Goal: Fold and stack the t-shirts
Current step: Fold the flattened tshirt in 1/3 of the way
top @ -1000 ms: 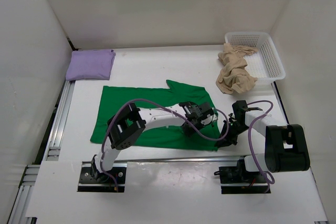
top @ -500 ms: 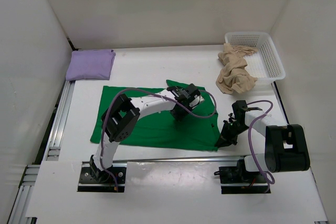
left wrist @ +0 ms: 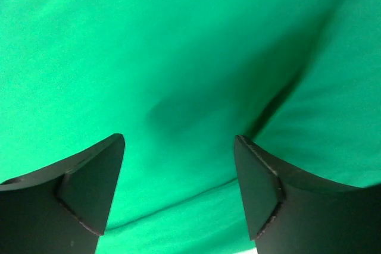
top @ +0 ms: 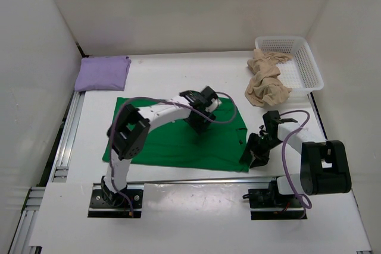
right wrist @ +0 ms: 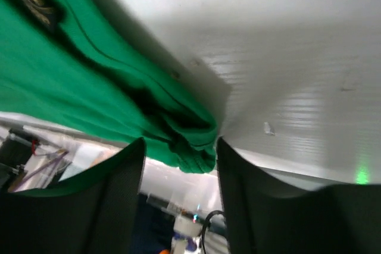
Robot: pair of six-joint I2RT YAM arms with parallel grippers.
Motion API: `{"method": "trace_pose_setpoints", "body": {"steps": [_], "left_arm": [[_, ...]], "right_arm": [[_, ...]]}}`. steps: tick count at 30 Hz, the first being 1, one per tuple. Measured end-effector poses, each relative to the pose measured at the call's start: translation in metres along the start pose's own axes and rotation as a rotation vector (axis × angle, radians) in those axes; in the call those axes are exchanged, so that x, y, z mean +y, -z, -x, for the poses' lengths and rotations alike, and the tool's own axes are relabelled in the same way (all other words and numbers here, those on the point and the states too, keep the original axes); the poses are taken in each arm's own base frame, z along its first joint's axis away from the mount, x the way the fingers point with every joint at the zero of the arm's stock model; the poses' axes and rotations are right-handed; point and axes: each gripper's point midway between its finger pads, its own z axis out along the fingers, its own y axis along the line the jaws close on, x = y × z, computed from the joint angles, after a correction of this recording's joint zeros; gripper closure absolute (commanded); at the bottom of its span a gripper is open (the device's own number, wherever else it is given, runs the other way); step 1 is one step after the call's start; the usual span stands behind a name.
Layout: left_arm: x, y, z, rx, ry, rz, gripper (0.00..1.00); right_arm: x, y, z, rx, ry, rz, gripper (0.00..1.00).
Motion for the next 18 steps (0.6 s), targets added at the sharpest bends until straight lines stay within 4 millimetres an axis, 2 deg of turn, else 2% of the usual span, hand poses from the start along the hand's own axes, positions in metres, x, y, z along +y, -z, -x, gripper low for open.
{"method": "trace_pose_setpoints", "body": {"steps": [3, 4, 6, 8, 9, 10, 12, 15, 16, 18], "left_arm": [[0.051, 0.031, -0.010, -0.049, 0.114, 0.040, 0.11], [0.077, 0.046, -0.020, -0.074, 0.176, 0.065, 0.11], [0.134, 0.083, -0.054, -0.117, 0.325, 0.143, 0.11], [0.185, 0.108, -0.106, -0.143, 0.493, 0.247, 0.11], [0.202, 0.117, -0.145, -0.117, 0.582, 0.307, 0.10], [0.210, 0.120, -0.179, -0.085, 0.650, 0.347, 0.09], [0.202, 0.112, -0.241, 0.020, 0.746, 0.374, 0.08], [0.164, 0.089, -0.319, 0.222, 0.855, 0.329, 0.08], [0.151, 0.084, -0.337, 0.278, 0.886, 0.301, 0.08], [0.134, 0.079, -0.355, 0.337, 0.929, 0.257, 0.08]], "right_arm": [[-0.001, 0.007, 0.007, -0.052, 0.018, -0.019, 0.30], [0.000, 0.010, 0.009, -0.073, 0.025, -0.019, 0.28], [0.002, 0.017, 0.013, -0.119, 0.036, -0.016, 0.25], [0.004, 0.022, 0.016, -0.152, 0.039, -0.010, 0.22], [0.004, 0.023, 0.016, -0.160, 0.034, -0.011, 0.22], [0.004, 0.023, 0.015, -0.162, 0.026, -0.014, 0.21], [0.000, 0.021, 0.013, -0.156, 0.011, -0.027, 0.21], [-0.008, 0.013, 0.003, -0.124, -0.016, -0.048, 0.21], [-0.010, 0.011, 0.001, -0.113, -0.023, -0.049, 0.22], [-0.011, 0.008, -0.002, -0.088, -0.031, -0.055, 0.24]]}}
